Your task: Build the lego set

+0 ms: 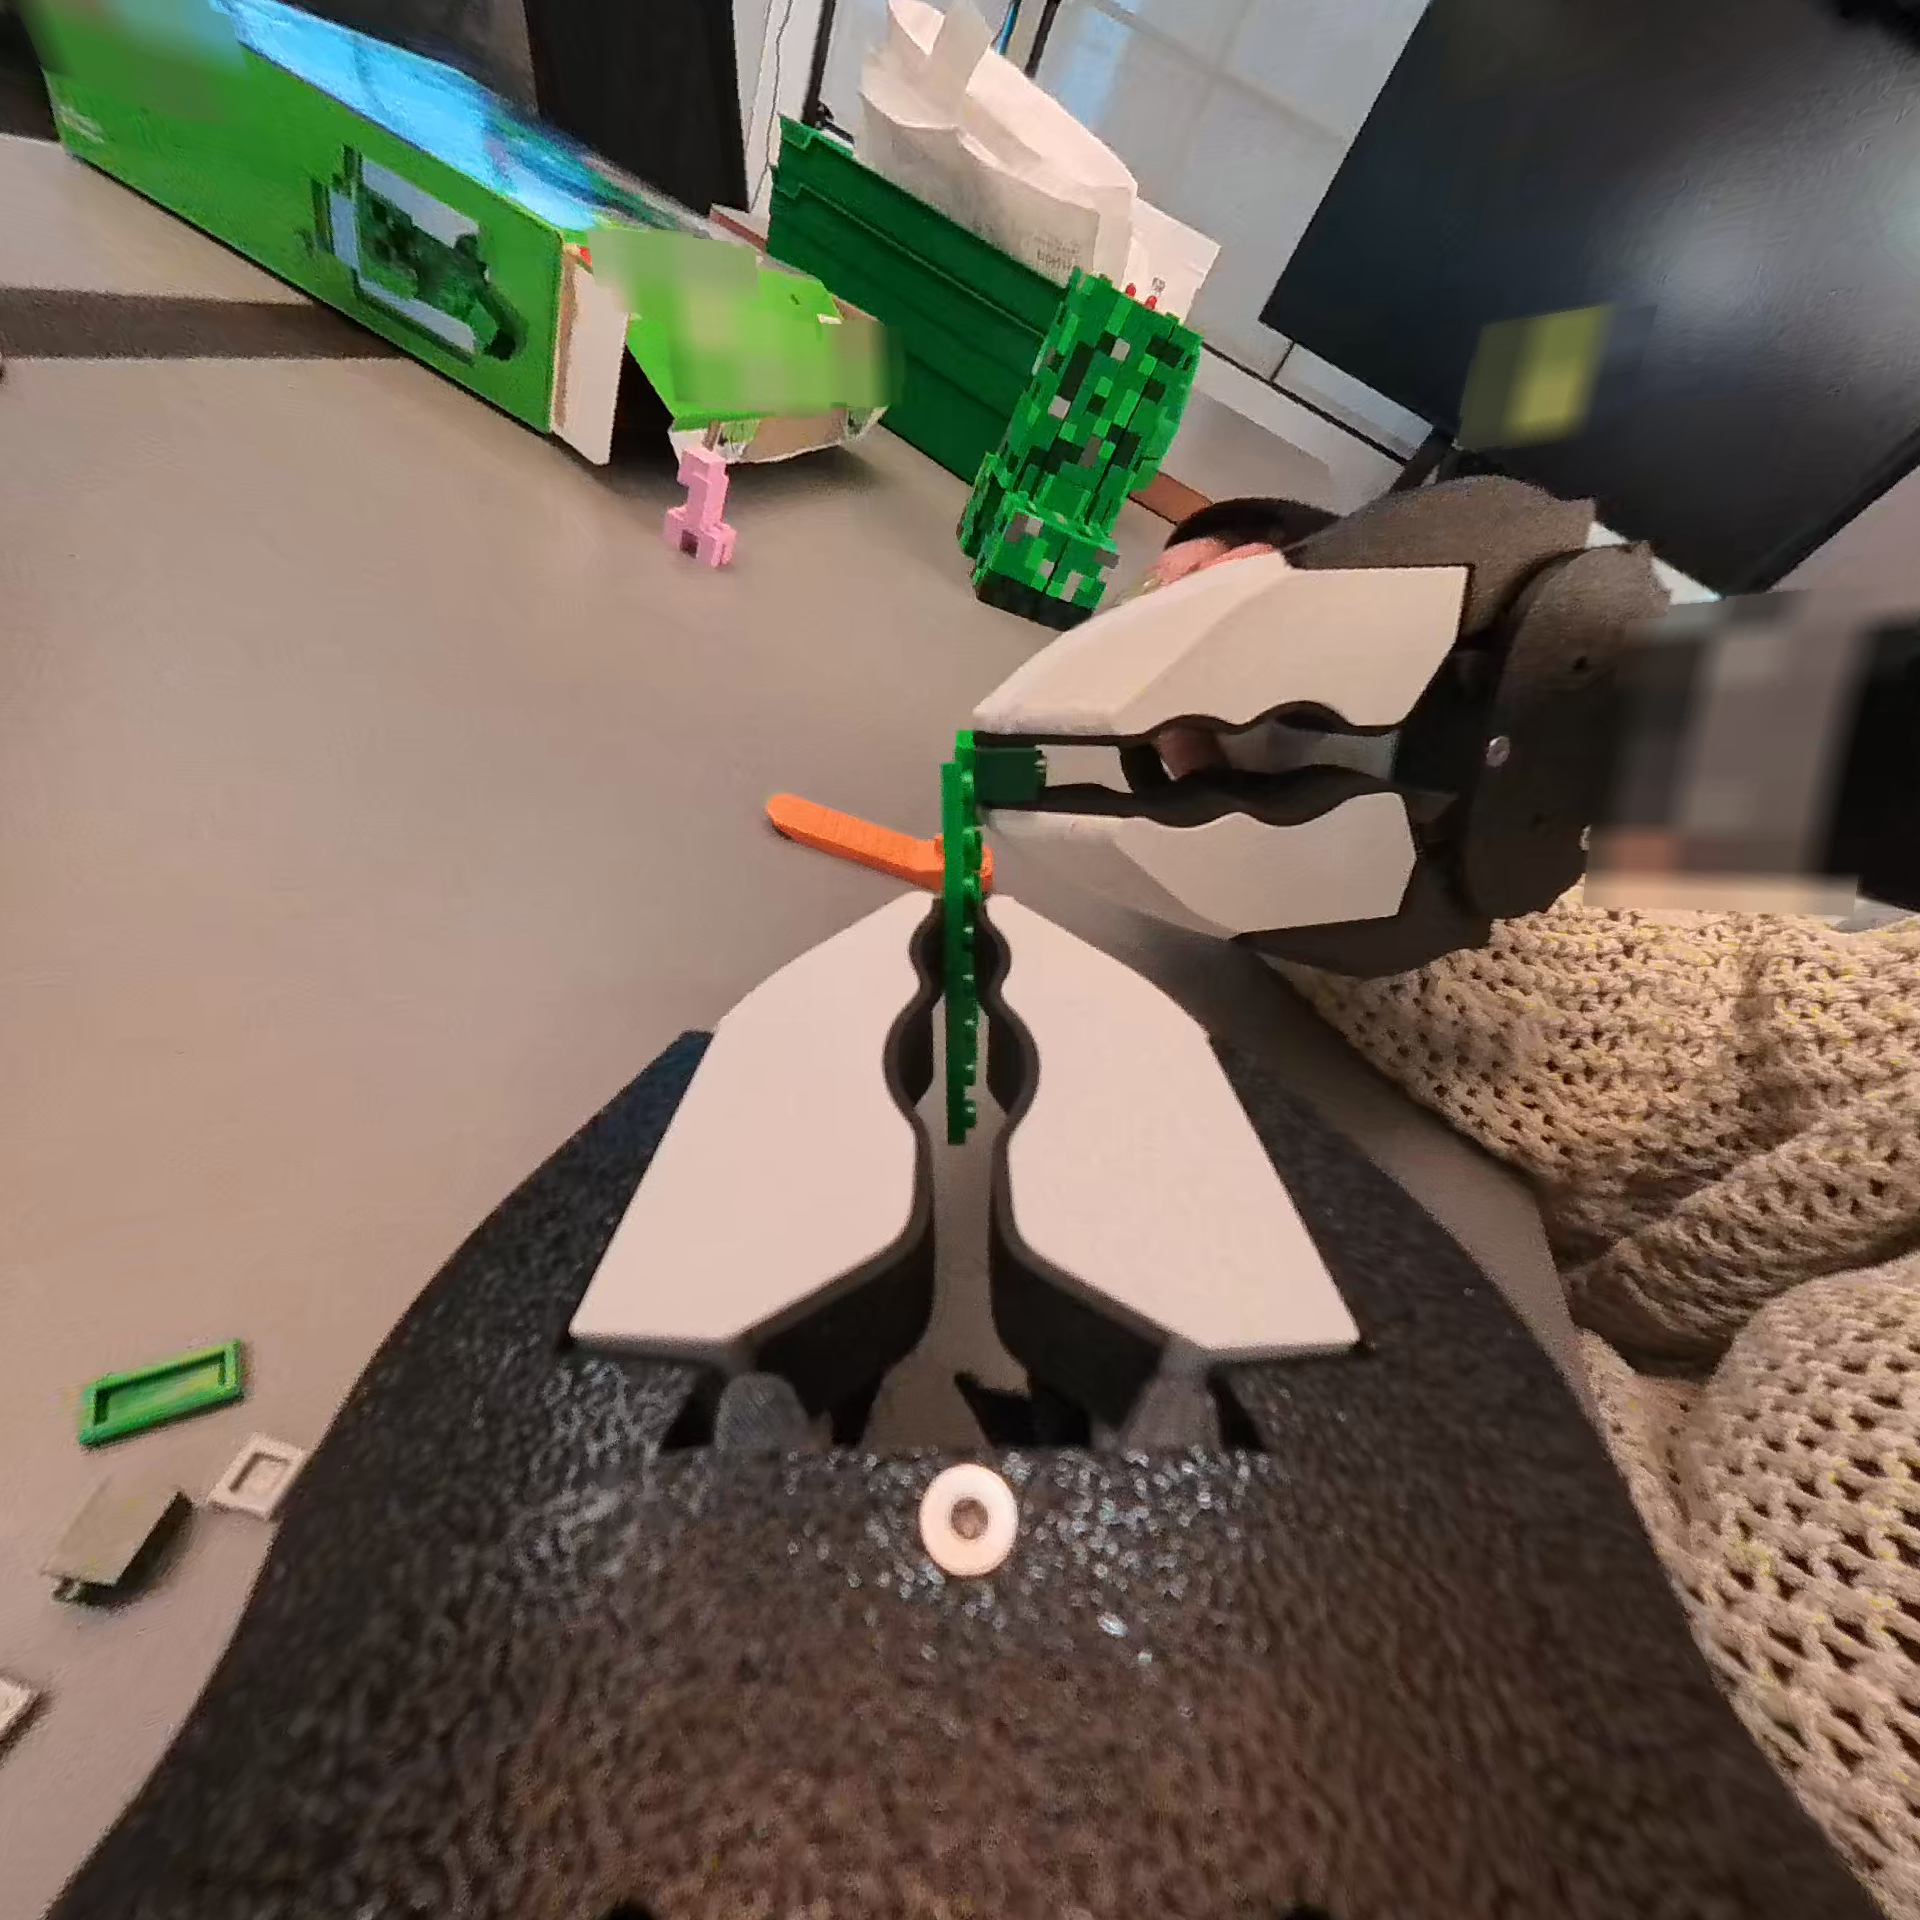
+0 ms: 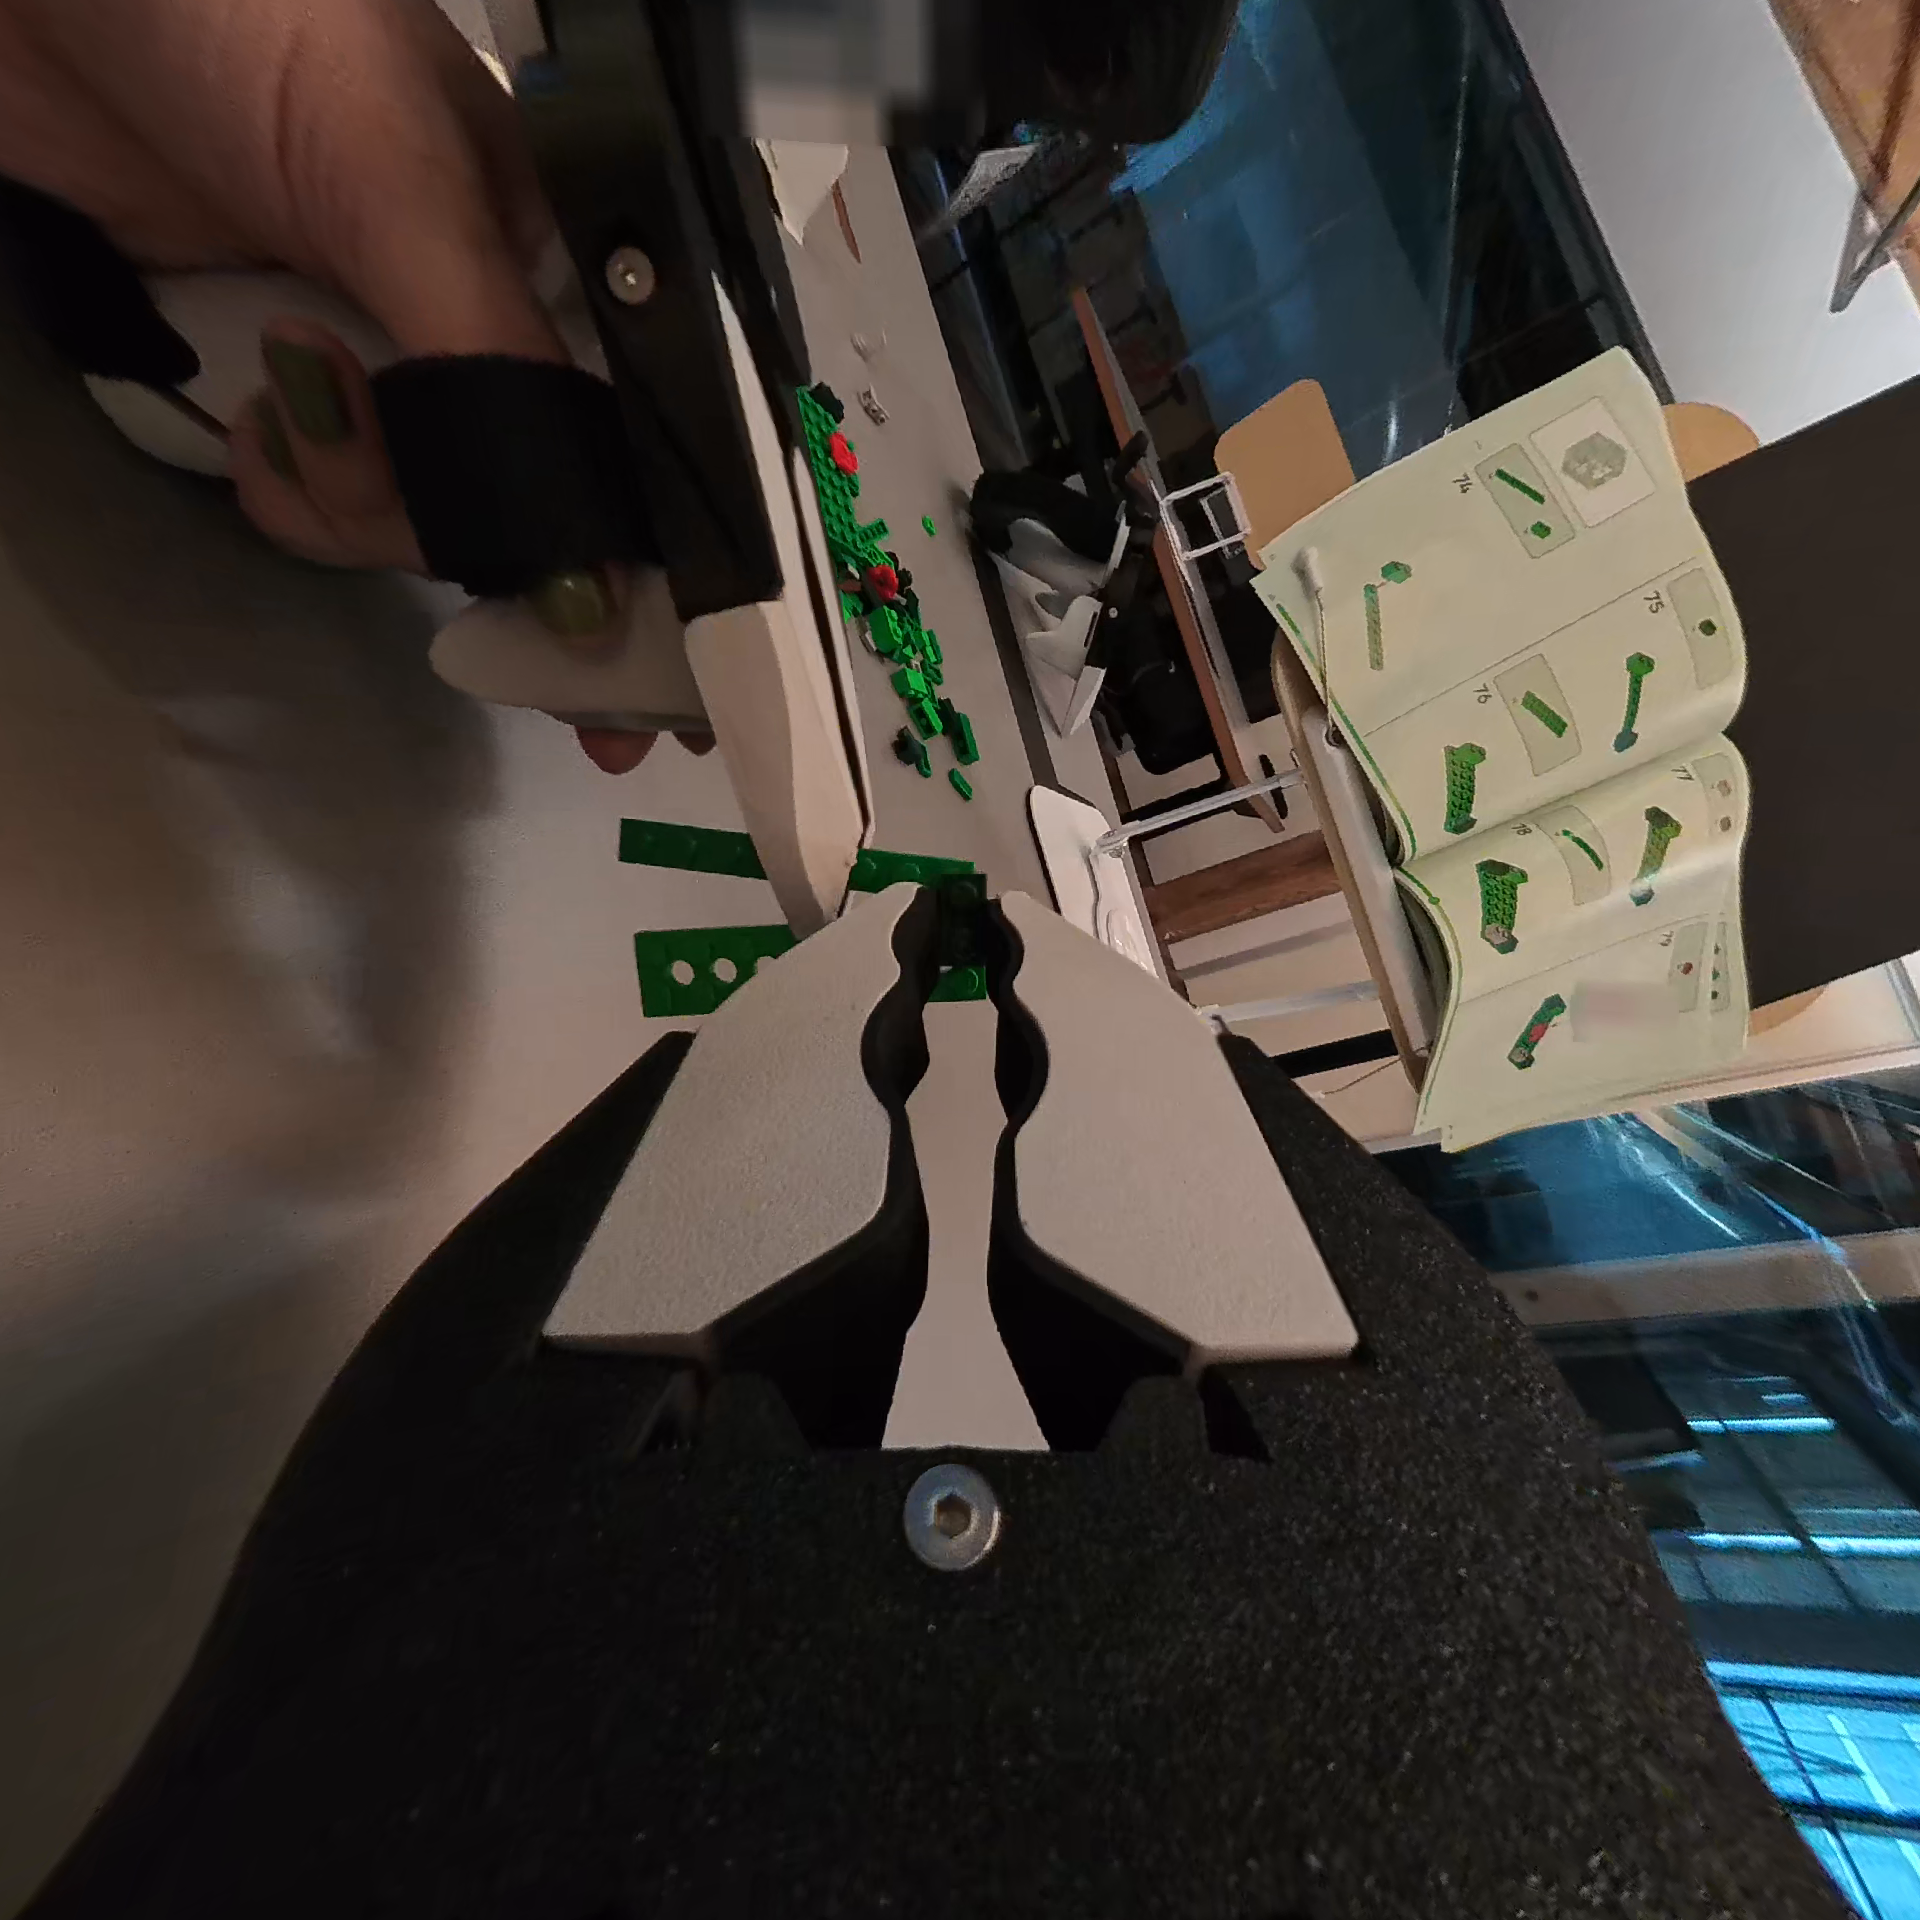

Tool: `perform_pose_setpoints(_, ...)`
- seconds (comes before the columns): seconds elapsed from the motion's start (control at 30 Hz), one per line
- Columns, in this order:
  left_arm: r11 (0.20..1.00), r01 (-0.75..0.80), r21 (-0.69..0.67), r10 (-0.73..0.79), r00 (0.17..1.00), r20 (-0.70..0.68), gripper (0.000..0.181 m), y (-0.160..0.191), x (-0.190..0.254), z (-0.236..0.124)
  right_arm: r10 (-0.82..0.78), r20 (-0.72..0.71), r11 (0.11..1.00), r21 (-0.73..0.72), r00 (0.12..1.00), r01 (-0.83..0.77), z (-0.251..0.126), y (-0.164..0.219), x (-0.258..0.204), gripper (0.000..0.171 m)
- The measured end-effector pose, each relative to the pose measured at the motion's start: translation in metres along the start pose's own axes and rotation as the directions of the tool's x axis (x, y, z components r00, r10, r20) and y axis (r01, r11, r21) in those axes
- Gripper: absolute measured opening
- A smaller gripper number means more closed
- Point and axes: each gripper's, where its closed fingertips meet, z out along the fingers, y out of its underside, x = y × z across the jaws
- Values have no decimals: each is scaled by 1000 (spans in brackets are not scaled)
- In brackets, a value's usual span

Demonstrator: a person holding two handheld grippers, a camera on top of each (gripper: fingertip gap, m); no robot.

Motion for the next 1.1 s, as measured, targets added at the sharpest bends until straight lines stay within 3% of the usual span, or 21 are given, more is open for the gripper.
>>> perform_pose_setpoints(0.37,1000,-7,13,7,1000,6,3,-1,2,0,-7,-6,1000,13,1000,7,-1,-3,-1,8)
perform_pose_setpoints(0.73,950,-310,-29,311,944,111,4,-1,3,-2,-45,-36,998,37,998,46,-3,-8,-2,8)
perform_pose_setpoints(1.1,901,-417,-117,432,887,165,5,5,-5,-2,-132,-61,991,-6,989,132,0,-4,-7,8)
